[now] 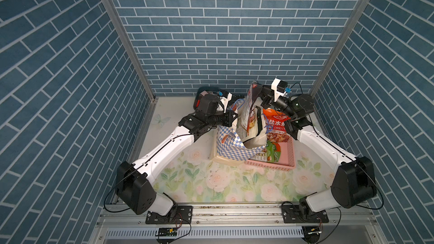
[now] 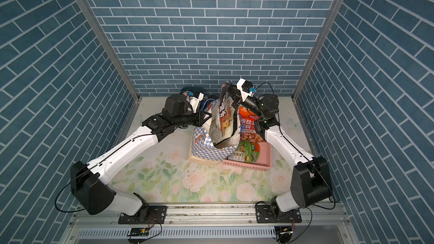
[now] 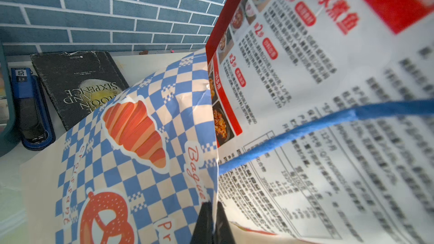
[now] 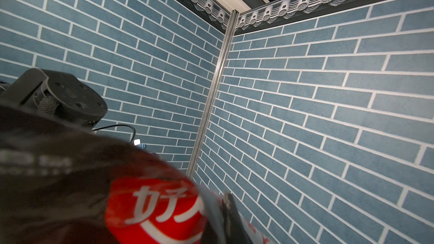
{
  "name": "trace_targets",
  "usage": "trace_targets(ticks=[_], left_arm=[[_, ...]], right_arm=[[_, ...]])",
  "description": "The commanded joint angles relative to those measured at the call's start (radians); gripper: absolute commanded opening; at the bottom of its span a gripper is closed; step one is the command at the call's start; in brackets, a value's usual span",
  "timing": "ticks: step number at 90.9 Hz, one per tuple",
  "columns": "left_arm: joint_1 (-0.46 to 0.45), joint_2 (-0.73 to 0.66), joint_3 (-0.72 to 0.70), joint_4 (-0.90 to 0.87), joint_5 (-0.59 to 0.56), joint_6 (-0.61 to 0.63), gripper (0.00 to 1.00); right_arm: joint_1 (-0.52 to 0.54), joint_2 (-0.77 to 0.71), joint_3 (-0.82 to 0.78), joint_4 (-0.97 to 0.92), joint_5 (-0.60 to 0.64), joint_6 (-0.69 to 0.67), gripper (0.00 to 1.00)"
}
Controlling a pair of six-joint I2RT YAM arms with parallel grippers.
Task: Place the condiment packets inside the bag
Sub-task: Place the condiment packet in the paper bag.
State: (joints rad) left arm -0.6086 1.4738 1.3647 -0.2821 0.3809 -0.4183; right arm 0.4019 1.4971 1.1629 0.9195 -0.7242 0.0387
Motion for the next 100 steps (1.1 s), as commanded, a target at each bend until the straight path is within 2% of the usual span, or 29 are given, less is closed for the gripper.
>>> trace_targets(ticks=[1, 29, 47, 62, 81, 93, 100], left_arm=[[-0.006, -0.034, -0.013, 0.018, -0.003, -0.007, 0.00], [-0.003, -0.043, -0.023, 0.017, -0.017, -0.010, 0.00], [-0.004, -0.058, -0.034, 0.017, -0.031, -0.013, 0.00], [-0.003, -0.059, -0.038, 0.018, -0.034, -0.013, 0.00], [-0.002, -0.060, -0.039, 0.024, -0.036, -0.017, 0.00], [0.005, -0.069, -0.054, 0.022, -0.048, -0.024, 0.00], [0.023, -0.083, -0.078, 0.030, -0.049, -0.041, 0.00]], right_arm=[[0.003, 0.017, 0.050, 0.141, -0.035, 0.058, 0.00], [0.005, 0.086, 0.039, 0.187, -0.140, 0.102, 0.00], [0.005, 0.086, -0.005, 0.134, -0.170, 0.050, 0.00], [0.002, 0.036, -0.038, -0.013, -0.121, -0.099, 0.09], [-0.020, -0.028, -0.071, -0.096, -0.056, -0.188, 0.30], [-0.023, -0.080, -0.069, -0.176, -0.014, -0.246, 0.32], [-0.023, -0.118, -0.070, -0.223, 0.021, -0.271, 0.39]])
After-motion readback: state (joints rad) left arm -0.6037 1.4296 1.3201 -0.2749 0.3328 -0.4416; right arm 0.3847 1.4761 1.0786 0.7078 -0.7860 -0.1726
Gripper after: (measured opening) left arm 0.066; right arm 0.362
